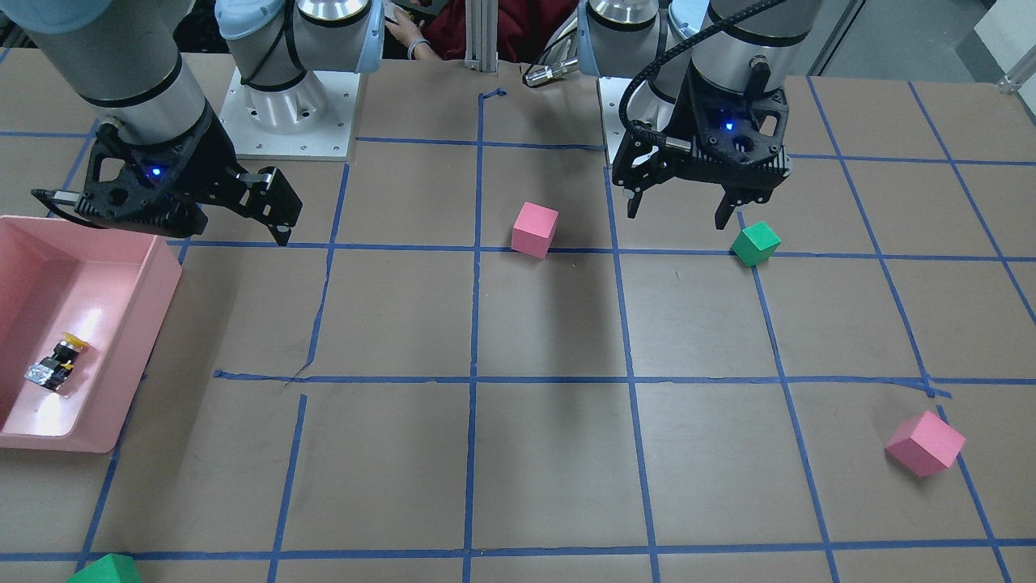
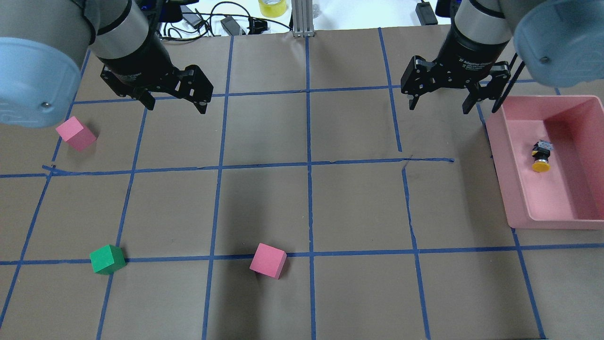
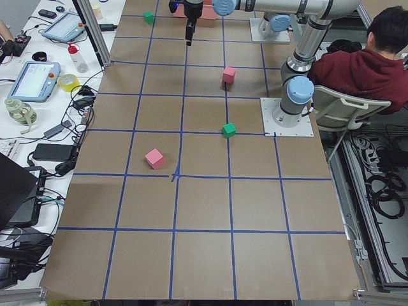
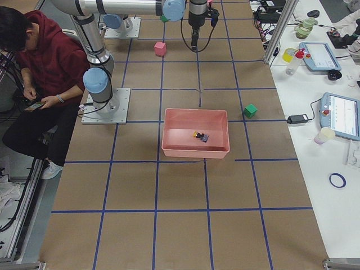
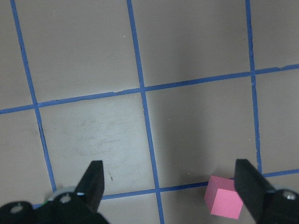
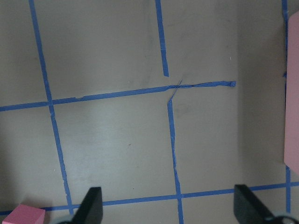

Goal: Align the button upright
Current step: 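Move the right gripper over the pink tray toward the yellow-capped button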

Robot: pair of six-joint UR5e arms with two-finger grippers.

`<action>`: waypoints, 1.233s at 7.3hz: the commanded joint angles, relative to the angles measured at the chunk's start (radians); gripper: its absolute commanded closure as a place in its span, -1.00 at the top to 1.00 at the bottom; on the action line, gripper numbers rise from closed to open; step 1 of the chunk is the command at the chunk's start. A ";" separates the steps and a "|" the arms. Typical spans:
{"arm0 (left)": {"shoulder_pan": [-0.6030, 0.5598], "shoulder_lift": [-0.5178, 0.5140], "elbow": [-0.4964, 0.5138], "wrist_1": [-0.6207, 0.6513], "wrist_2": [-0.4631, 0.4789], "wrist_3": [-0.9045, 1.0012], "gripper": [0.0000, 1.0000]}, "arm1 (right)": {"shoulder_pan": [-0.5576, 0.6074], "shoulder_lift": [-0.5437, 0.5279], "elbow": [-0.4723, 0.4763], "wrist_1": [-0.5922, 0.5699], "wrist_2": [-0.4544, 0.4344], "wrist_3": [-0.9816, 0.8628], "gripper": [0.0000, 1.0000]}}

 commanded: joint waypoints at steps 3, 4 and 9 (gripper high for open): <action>0.012 0.003 0.000 0.000 0.005 0.001 1.00 | 0.033 0.002 0.012 -0.007 -0.017 0.011 1.00; 0.012 0.003 0.000 0.000 0.005 -0.001 1.00 | 0.033 0.003 0.014 -0.016 -0.015 0.011 1.00; 0.018 0.005 0.001 0.000 0.006 -0.009 1.00 | 0.019 0.003 0.018 0.007 -0.019 0.011 1.00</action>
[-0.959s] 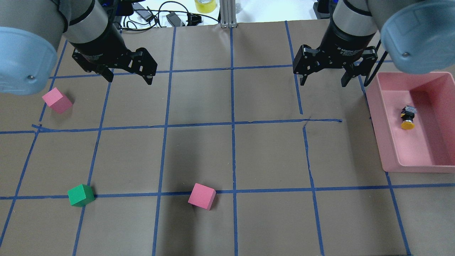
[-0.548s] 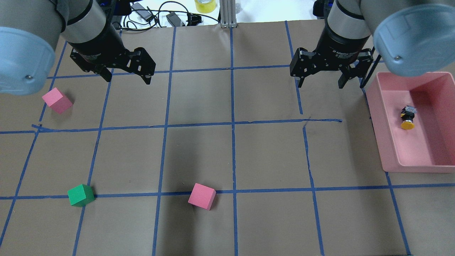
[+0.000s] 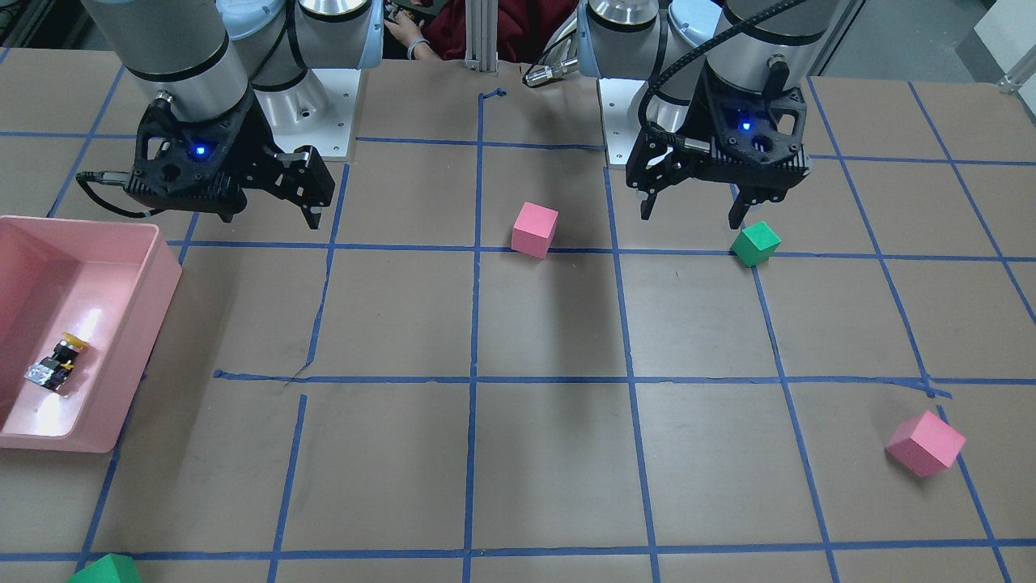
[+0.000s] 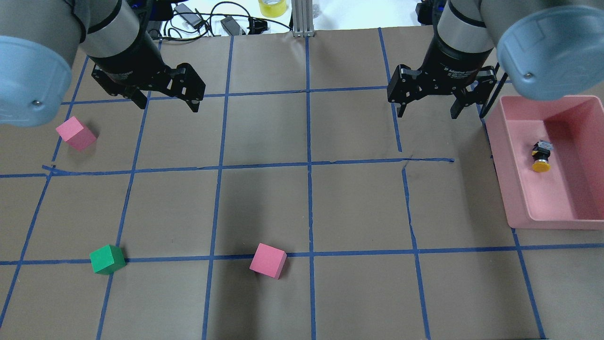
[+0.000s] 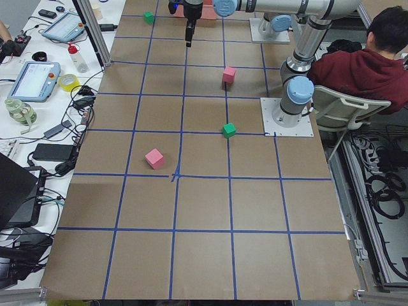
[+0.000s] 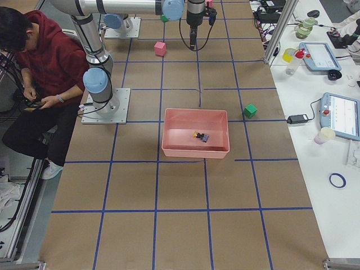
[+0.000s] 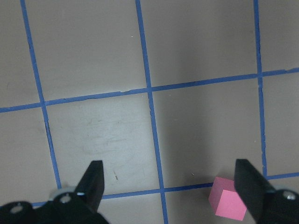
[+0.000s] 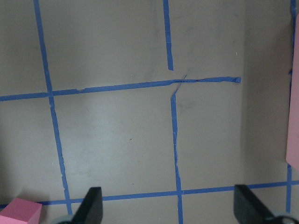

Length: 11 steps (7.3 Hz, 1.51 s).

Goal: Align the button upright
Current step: 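Move the right gripper over the pink tray toward the yellow-capped button, then lower the right gripper into the tray around the button switch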

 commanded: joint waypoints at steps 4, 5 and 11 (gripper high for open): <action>0.002 0.005 0.005 0.001 -0.001 -0.006 1.00 | -0.064 0.007 0.002 0.015 -0.021 0.011 1.00; 0.002 0.005 0.003 0.000 0.001 0.003 1.00 | -0.163 0.016 0.002 0.005 -0.043 -0.038 1.00; 0.002 0.009 0.006 0.000 0.001 0.005 1.00 | -0.555 0.160 0.100 -0.263 -0.131 -0.464 1.00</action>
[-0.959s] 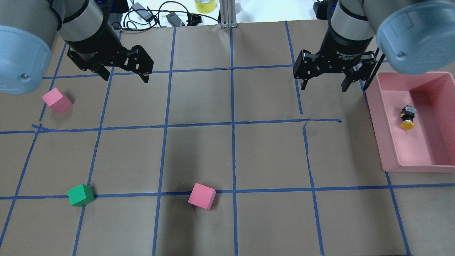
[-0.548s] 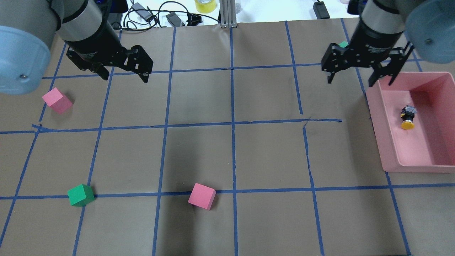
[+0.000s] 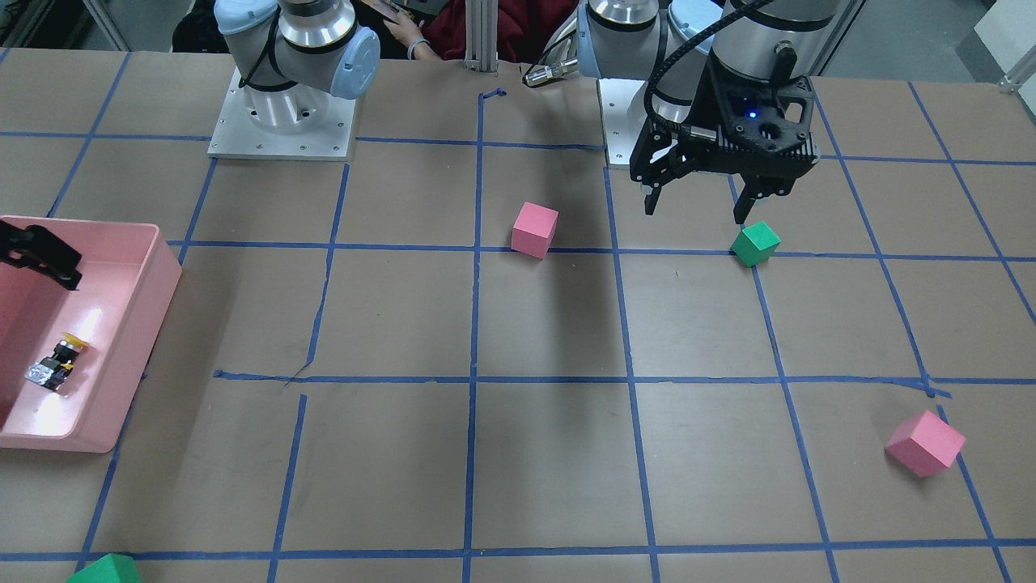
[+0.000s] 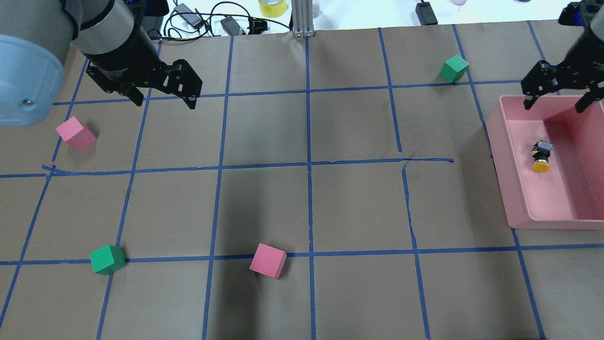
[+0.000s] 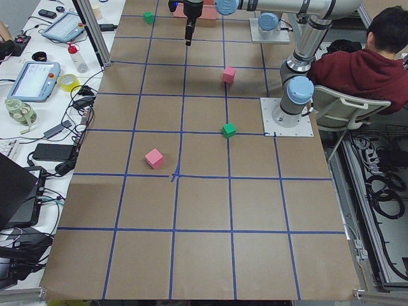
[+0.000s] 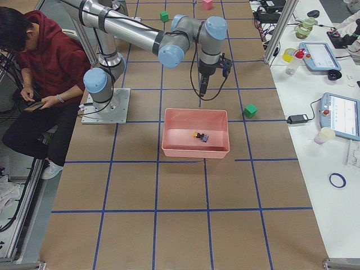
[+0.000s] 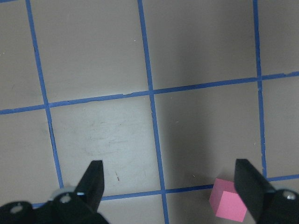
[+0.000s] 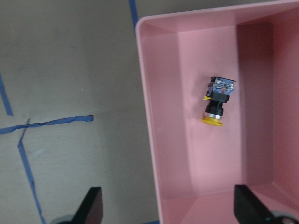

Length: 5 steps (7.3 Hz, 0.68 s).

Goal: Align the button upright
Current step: 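Lower the right gripper into the tray around the button switch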

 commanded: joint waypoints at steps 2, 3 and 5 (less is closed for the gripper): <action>0.000 0.000 0.001 0.000 0.000 0.000 1.00 | -0.078 0.098 0.152 -0.323 -0.054 -0.068 1.00; 0.000 0.000 0.001 0.000 0.001 0.000 1.00 | -0.114 0.118 0.197 -0.394 -0.054 -0.067 1.00; 0.001 0.000 -0.005 0.001 -0.001 -0.009 1.00 | -0.142 0.159 0.254 -0.497 -0.045 -0.068 1.00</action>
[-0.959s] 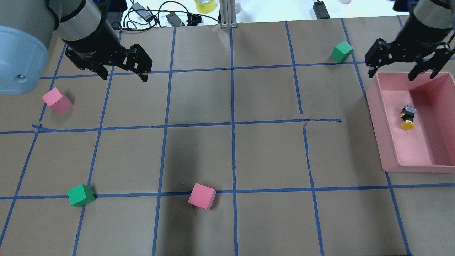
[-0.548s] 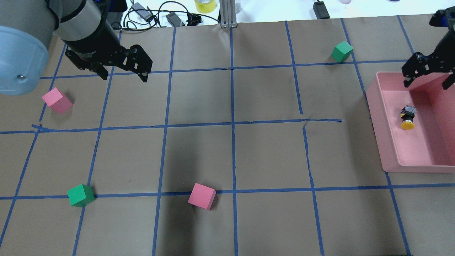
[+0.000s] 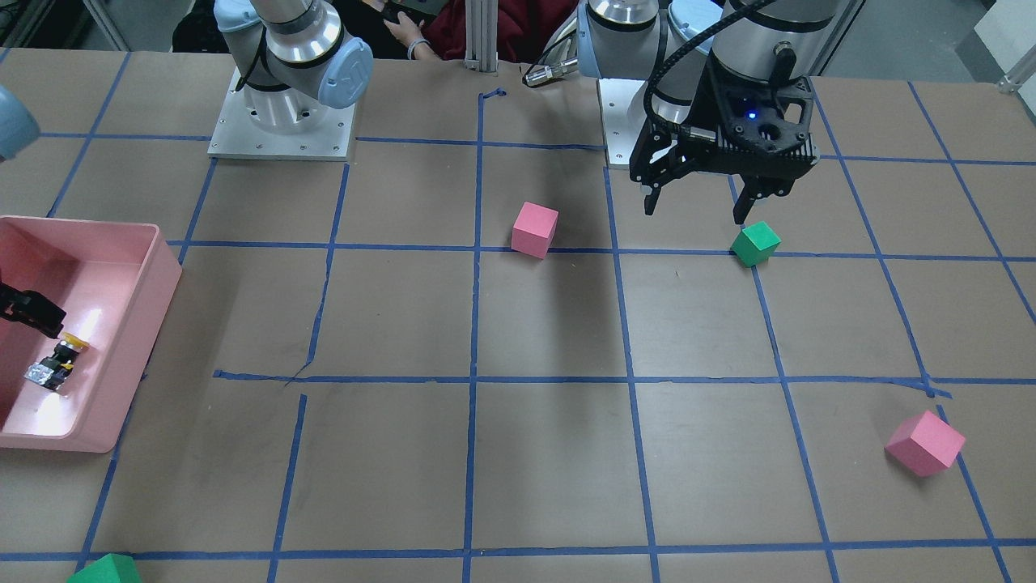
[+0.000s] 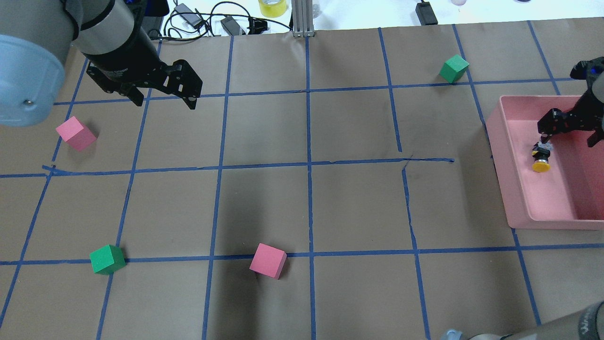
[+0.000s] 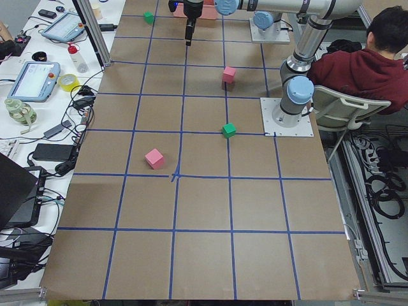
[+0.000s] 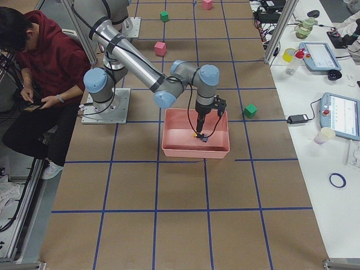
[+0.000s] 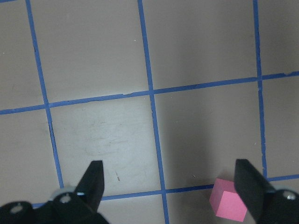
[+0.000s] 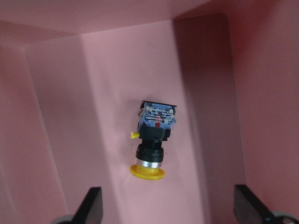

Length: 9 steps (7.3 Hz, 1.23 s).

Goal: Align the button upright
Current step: 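Lower the right gripper into the tray around the button switch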

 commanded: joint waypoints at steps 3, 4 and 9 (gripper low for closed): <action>0.000 0.000 -0.001 0.001 0.000 -0.006 1.00 | -0.018 0.086 0.038 -0.066 -0.003 -0.020 1.00; 0.001 0.000 -0.001 0.001 0.000 -0.006 1.00 | -0.030 0.088 0.038 -0.065 0.001 -0.026 1.00; 0.001 0.000 -0.003 0.001 0.000 -0.006 1.00 | -0.030 0.137 0.034 -0.087 0.004 -0.030 0.90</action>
